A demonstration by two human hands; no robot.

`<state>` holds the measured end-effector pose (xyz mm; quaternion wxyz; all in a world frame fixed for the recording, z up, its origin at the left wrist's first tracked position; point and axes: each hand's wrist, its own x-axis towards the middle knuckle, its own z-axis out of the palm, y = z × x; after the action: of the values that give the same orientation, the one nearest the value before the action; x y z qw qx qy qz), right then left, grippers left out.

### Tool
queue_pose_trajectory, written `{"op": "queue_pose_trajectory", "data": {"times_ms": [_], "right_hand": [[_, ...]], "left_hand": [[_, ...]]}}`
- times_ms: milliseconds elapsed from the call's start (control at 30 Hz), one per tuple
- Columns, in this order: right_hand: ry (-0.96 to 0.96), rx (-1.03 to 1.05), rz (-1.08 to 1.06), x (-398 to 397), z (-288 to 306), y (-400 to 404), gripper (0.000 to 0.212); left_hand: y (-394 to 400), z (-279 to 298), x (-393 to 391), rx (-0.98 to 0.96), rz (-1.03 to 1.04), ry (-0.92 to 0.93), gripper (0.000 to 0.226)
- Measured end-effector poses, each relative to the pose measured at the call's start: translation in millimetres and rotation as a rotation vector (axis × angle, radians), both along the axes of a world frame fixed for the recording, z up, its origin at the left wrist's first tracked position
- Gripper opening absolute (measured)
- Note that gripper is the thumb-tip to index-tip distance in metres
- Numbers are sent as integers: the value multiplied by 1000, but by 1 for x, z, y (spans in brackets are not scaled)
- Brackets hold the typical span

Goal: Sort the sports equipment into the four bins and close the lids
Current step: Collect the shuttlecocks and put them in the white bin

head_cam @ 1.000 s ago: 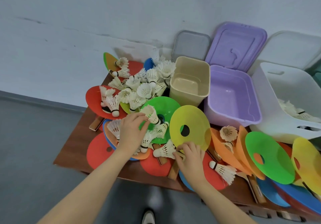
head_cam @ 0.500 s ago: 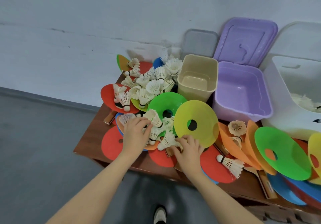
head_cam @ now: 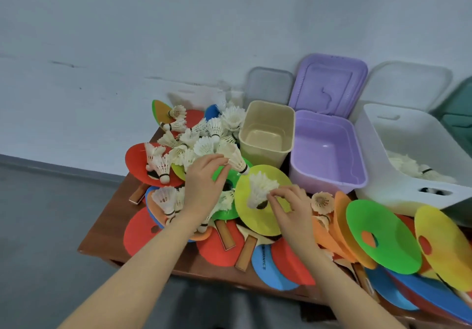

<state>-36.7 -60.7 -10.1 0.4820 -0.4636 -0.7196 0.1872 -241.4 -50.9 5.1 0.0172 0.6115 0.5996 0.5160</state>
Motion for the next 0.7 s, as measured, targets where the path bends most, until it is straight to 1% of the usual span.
{"op": "queue_pose_trajectory", "data": {"times_ms": [233,333,433,500,567,700], "right_hand": [[-49,100,-258,88,38,35,2],[-58,129,-367,132,52,49,5],[-45,191,-416,178,62,69,4],[-26,173,-452,207,66,84,3],[-14,141,-494,234,69,101,6],[-14,114,-508,285,72,139,6]], "left_hand": [[56,30,87,-15,-217,-71,34],[79,39,130,2,-285,-72,32],[105,47,176,9,-347,-29,30],[121,53,206,-20,-398,-25,27],[136,58,237,-58,-423,-52,24],[167,67,297,-122,-449,-48,26]]}}
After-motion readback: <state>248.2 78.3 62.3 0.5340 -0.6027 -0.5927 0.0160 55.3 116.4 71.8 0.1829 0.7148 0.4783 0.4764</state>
